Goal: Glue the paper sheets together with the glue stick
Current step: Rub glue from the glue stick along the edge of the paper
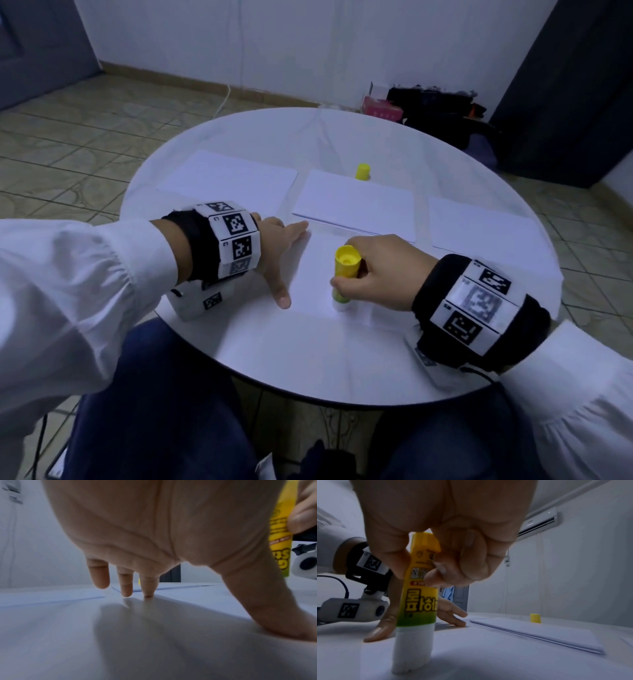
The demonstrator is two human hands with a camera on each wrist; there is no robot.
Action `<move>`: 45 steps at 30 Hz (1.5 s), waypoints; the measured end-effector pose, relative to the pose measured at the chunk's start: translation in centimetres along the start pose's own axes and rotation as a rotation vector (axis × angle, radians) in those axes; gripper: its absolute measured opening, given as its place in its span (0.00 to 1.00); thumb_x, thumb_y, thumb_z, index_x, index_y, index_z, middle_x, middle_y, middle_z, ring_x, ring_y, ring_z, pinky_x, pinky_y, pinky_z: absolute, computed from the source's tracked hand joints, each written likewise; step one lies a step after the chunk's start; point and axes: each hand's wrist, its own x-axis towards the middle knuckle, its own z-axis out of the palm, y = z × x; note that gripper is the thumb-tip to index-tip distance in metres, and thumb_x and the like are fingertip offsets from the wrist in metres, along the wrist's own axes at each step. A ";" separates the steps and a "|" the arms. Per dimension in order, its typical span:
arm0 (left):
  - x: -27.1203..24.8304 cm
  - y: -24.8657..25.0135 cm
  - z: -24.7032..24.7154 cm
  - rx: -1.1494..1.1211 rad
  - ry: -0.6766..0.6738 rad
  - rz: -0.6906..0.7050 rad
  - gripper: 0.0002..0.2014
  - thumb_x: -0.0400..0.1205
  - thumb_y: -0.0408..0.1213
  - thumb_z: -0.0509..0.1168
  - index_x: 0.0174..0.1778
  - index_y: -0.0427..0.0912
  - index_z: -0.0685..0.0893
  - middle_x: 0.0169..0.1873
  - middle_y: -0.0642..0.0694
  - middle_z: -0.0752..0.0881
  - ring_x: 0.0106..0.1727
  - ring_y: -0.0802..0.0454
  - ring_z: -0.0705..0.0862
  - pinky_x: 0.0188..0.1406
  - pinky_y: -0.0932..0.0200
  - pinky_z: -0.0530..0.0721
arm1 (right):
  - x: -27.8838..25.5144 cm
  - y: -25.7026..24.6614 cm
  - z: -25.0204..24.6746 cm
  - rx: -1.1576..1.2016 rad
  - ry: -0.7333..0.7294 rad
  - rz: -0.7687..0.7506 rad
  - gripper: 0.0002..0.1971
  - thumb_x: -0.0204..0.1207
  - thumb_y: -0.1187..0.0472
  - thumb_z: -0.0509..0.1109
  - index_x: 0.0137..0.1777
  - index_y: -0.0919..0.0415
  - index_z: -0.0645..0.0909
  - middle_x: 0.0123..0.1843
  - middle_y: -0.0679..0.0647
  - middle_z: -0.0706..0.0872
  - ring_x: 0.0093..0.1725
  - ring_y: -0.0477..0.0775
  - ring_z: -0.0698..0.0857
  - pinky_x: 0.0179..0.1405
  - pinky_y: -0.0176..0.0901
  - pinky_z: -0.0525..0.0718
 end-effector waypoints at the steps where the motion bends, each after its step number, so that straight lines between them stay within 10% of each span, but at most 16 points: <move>1: -0.1 0.0 -0.1 0.007 0.005 -0.006 0.76 0.47 0.73 0.76 0.82 0.55 0.34 0.80 0.45 0.61 0.79 0.39 0.62 0.78 0.39 0.61 | -0.6 0.8 -0.2 0.011 0.005 0.016 0.12 0.72 0.51 0.70 0.45 0.60 0.79 0.42 0.51 0.85 0.44 0.52 0.82 0.48 0.46 0.81; 6: -0.6 0.5 -0.5 0.033 -0.013 -0.008 0.73 0.51 0.70 0.78 0.82 0.58 0.36 0.79 0.48 0.61 0.77 0.37 0.64 0.77 0.41 0.62 | -3.6 4.3 -1.3 0.046 0.044 0.105 0.10 0.70 0.52 0.72 0.45 0.58 0.82 0.42 0.49 0.87 0.44 0.49 0.83 0.50 0.45 0.81; 11: 0.4 0.9 -0.5 0.103 -0.011 0.017 0.75 0.33 0.76 0.67 0.74 0.73 0.31 0.79 0.49 0.65 0.80 0.42 0.61 0.76 0.40 0.63 | -5.3 6.8 -2.1 0.081 0.085 0.183 0.10 0.70 0.53 0.73 0.45 0.58 0.83 0.42 0.49 0.87 0.43 0.49 0.83 0.47 0.42 0.80; 16: 0.1 1.9 -0.6 0.265 0.026 0.127 0.60 0.60 0.65 0.76 0.80 0.70 0.40 0.80 0.52 0.63 0.83 0.49 0.54 0.78 0.49 0.56 | -4.8 8.5 -3.0 0.082 0.063 0.248 0.08 0.69 0.53 0.73 0.44 0.56 0.82 0.43 0.48 0.86 0.44 0.49 0.83 0.47 0.43 0.81; 23: 0.3 1.9 -0.7 0.283 0.016 0.154 0.57 0.62 0.65 0.75 0.80 0.71 0.45 0.79 0.51 0.61 0.83 0.49 0.52 0.77 0.48 0.55 | -0.4 10.3 -4.2 0.055 0.191 0.397 0.14 0.76 0.51 0.69 0.35 0.54 0.69 0.35 0.47 0.74 0.38 0.49 0.73 0.30 0.36 0.66; 37: 0.6 1.9 -1.0 0.283 -0.035 0.131 0.58 0.62 0.66 0.75 0.80 0.72 0.43 0.81 0.51 0.59 0.83 0.50 0.52 0.79 0.47 0.54 | -5.2 8.4 -3.0 0.088 0.050 0.303 0.11 0.73 0.51 0.70 0.45 0.59 0.81 0.45 0.51 0.85 0.46 0.51 0.82 0.50 0.46 0.80; 45: 0.2 2.1 -1.1 0.269 -0.036 0.138 0.57 0.63 0.64 0.75 0.81 0.70 0.43 0.81 0.50 0.60 0.83 0.50 0.52 0.78 0.47 0.55 | -7.2 8.1 -3.5 0.255 0.005 0.311 0.08 0.69 0.57 0.75 0.45 0.58 0.84 0.40 0.46 0.88 0.40 0.49 0.85 0.42 0.41 0.84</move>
